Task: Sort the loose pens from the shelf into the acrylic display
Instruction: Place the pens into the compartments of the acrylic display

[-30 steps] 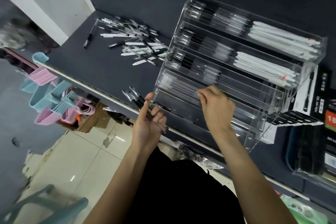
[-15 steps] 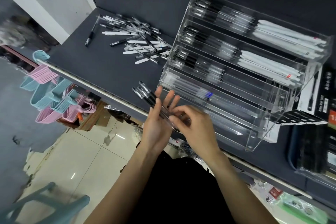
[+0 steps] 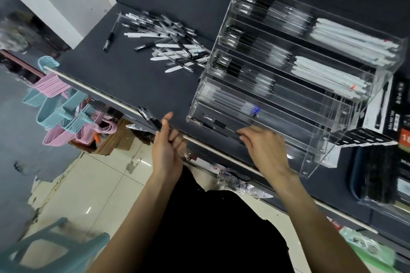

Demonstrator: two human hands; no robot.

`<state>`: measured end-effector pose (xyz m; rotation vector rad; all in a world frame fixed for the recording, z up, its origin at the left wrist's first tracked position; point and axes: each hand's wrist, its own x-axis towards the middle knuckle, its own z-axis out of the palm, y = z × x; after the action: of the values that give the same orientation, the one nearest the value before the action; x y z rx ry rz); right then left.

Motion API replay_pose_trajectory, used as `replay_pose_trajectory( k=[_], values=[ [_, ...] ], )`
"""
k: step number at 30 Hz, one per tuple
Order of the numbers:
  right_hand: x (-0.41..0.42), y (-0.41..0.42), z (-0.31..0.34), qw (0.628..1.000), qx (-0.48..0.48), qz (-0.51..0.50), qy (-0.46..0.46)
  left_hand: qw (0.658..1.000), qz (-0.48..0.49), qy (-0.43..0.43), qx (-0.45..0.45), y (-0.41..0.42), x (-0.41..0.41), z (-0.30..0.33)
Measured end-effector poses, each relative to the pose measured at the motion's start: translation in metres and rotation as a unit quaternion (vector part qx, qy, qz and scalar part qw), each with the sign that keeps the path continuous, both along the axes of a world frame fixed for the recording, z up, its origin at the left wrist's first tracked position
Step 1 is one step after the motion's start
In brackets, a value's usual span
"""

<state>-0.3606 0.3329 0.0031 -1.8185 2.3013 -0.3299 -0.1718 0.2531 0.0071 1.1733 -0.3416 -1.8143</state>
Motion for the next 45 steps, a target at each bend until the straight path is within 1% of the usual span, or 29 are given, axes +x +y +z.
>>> replay_pose_trajectory(
  k=[3,6,10,13,15,16,17,18,20,21,23,24,25,26,27,28,29,30,31,32,34,36,38,41,45],
  values=[
    [0.004,-0.013,-0.014,0.995,0.068,0.04,0.056,0.998,0.02,0.055,0.009,0.0,0.005,0.004],
    [0.006,-0.023,-0.018,0.993,0.078,0.05,0.066,0.996,0.03,0.083,0.0,0.003,0.007,0.001],
    [0.008,-0.028,-0.022,0.994,0.074,0.064,0.049,0.997,0.018,0.072,0.013,0.005,0.006,-0.003],
    [0.011,-0.028,-0.022,0.995,0.077,0.048,0.037,0.998,-0.007,0.052,0.019,0.008,0.001,0.0],
    [0.017,-0.024,-0.013,0.997,0.055,0.031,0.036,0.999,-0.035,0.036,0.007,0.01,-0.004,0.003],
    [0.021,-0.022,-0.005,0.999,0.032,0.023,0.018,0.998,-0.047,0.034,0.0,0.011,-0.007,0.005],
    [0.026,-0.02,0.004,1.0,0.008,0.011,-0.026,0.998,-0.057,0.036,-0.007,0.012,-0.011,0.006],
    [0.032,-0.017,0.014,0.995,-0.009,-0.005,-0.096,0.997,-0.065,0.039,-0.014,0.013,-0.015,0.007],
    [0.046,-0.012,0.032,0.965,-0.003,-0.037,-0.258,0.996,-0.08,0.041,-0.028,0.015,-0.023,0.012],
    [0.052,-0.009,0.036,0.946,0.012,-0.049,-0.319,0.995,-0.086,0.046,-0.035,0.017,-0.027,0.015],
    [0.059,-0.004,0.037,0.909,0.03,-0.065,-0.411,0.992,-0.099,0.065,-0.039,0.022,-0.033,0.018],
    [0.059,-0.003,0.036,0.893,0.029,-0.075,-0.443,0.991,-0.109,0.067,-0.039,0.023,-0.035,0.019],
    [0.057,-0.002,0.034,0.885,0.023,-0.086,-0.457,0.99,-0.12,0.054,-0.045,0.025,-0.036,0.019],
    [0.053,0.0,0.032,0.887,0.01,-0.099,-0.452,0.989,-0.131,0.026,-0.058,0.025,-0.035,0.018],
    [0.047,0.002,0.029,0.906,-0.01,-0.113,-0.409,0.987,-0.142,-0.017,-0.069,0.025,-0.033,0.017],
    [0.04,0.004,0.024,0.937,-0.034,-0.118,-0.327,0.984,-0.148,-0.067,-0.076,0.024,-0.03,0.014],
    [0.033,0.005,0.018,0.967,-0.055,-0.111,-0.221,0.979,-0.147,-0.12,-0.076,0.022,-0.025,0.01],
    [0.026,0.006,0.012,0.986,-0.065,-0.094,-0.122,0.972,-0.142,-0.17,-0.073,0.019,-0.018,0.006],
    [0.02,0.007,0.006,0.994,-0.06,-0.075,-0.048,0.963,-0.143,-0.215,-0.073,0.016,-0.011,0.003],
    [0.015,0.006,-0.001,0.997,-0.043,-0.056,0.001,0.956,-0.149,-0.24,-0.077,0.014,-0.004,0.001],
    [0.011,0.001,-0.013,0.997,0.006,-0.025,0.067,0.959,-0.145,-0.23,-0.084,0.012,0.004,0.002],
    [0.014,-0.008,-0.019,0.993,0.053,0.003,0.103,0.962,-0.13,-0.227,-0.074,0.012,0.012,0.003],
    [0.015,-0.015,-0.02,0.991,0.073,0.012,0.109,0.963,-0.136,-0.224,-0.068,0.012,0.013,0.0],
    [0.019,-0.023,-0.018,0.988,0.08,0.038,0.125,0.96,-0.159,-0.223,-0.065,0.016,0.015,-0.002],
    [0.022,-0.027,-0.014,0.987,0.071,0.054,0.131,0.946,-0.177,-0.259,-0.08,0.017,0.012,-0.002]
  ],
)
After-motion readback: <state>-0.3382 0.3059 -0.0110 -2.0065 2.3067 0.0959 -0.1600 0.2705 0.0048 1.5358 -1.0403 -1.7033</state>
